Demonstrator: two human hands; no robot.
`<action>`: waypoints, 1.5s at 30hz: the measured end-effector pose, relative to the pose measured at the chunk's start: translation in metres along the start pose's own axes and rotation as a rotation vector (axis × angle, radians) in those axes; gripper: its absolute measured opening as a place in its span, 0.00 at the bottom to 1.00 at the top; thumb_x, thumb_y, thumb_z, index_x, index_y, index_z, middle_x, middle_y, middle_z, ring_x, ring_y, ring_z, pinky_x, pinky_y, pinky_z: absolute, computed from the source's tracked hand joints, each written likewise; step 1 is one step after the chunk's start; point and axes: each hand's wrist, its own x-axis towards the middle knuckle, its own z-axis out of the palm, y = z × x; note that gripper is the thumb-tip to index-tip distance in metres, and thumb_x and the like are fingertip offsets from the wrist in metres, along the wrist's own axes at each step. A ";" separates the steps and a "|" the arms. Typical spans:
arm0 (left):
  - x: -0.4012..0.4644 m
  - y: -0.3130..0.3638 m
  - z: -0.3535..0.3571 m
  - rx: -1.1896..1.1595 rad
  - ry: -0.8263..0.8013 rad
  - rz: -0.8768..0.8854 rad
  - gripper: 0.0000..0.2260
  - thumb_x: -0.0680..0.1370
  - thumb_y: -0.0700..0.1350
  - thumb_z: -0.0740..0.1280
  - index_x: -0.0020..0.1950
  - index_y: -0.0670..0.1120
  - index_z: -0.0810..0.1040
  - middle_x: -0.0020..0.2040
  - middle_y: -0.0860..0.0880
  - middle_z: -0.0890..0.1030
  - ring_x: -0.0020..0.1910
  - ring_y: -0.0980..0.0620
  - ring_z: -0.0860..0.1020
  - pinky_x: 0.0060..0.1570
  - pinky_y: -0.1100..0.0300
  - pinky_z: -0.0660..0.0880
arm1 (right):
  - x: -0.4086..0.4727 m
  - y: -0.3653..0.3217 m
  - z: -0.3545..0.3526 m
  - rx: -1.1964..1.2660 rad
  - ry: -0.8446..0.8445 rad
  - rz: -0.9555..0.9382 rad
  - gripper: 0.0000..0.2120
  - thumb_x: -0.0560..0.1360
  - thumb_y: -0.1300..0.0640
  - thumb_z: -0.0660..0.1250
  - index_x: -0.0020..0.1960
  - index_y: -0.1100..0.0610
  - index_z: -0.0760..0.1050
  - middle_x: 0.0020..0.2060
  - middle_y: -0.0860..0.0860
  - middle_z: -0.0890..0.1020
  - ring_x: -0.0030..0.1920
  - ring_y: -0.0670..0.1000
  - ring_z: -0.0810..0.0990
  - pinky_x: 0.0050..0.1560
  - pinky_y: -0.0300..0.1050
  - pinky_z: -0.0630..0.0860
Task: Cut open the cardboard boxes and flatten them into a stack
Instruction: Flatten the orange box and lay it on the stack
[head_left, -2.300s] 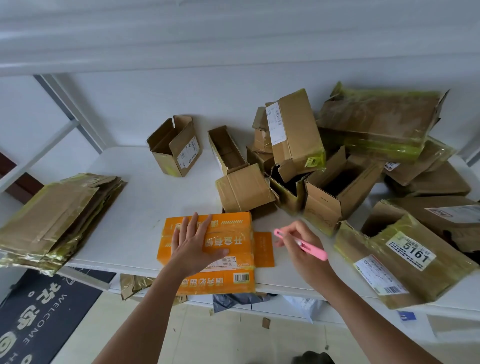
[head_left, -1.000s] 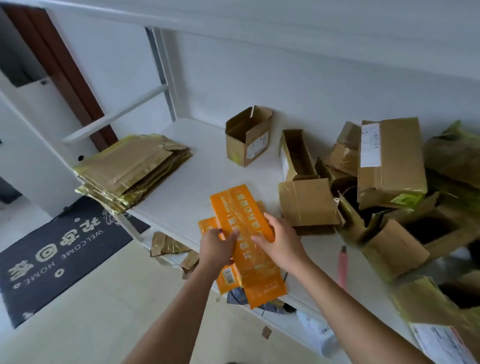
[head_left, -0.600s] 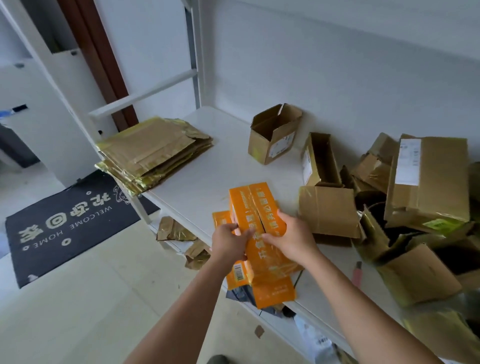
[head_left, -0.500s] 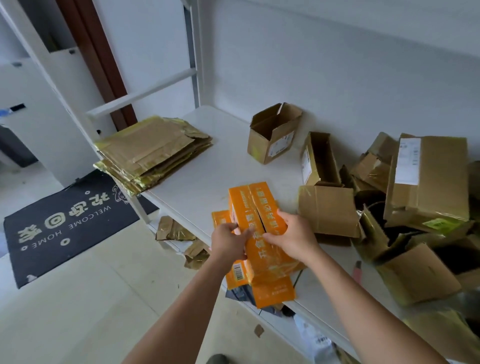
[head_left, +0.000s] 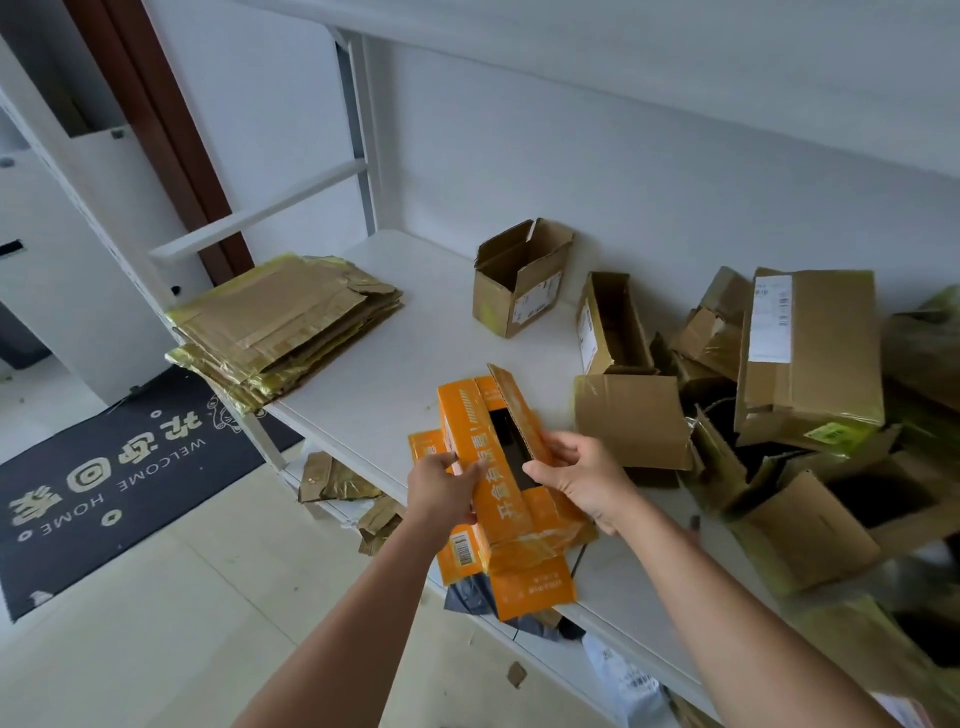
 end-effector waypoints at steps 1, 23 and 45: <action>-0.002 0.000 -0.001 -0.003 0.002 -0.008 0.22 0.79 0.48 0.70 0.70 0.42 0.72 0.54 0.44 0.82 0.44 0.44 0.85 0.31 0.56 0.81 | -0.002 0.000 0.000 0.027 0.003 0.003 0.26 0.75 0.57 0.73 0.71 0.54 0.71 0.60 0.46 0.79 0.60 0.48 0.77 0.59 0.47 0.77; -0.039 0.017 -0.049 -0.194 -0.304 -0.069 0.07 0.77 0.40 0.63 0.52 0.41 0.78 0.42 0.45 0.81 0.39 0.48 0.80 0.38 0.56 0.79 | -0.052 -0.008 -0.008 0.032 0.060 -0.141 0.13 0.82 0.57 0.62 0.65 0.50 0.75 0.57 0.42 0.80 0.63 0.45 0.76 0.63 0.40 0.71; -0.009 -0.001 -0.135 0.674 0.466 0.330 0.19 0.76 0.54 0.70 0.64 0.49 0.75 0.46 0.52 0.78 0.44 0.49 0.77 0.39 0.56 0.74 | -0.033 -0.077 0.045 -0.614 -0.005 -0.572 0.19 0.82 0.55 0.61 0.72 0.51 0.71 0.66 0.47 0.78 0.65 0.46 0.76 0.63 0.47 0.77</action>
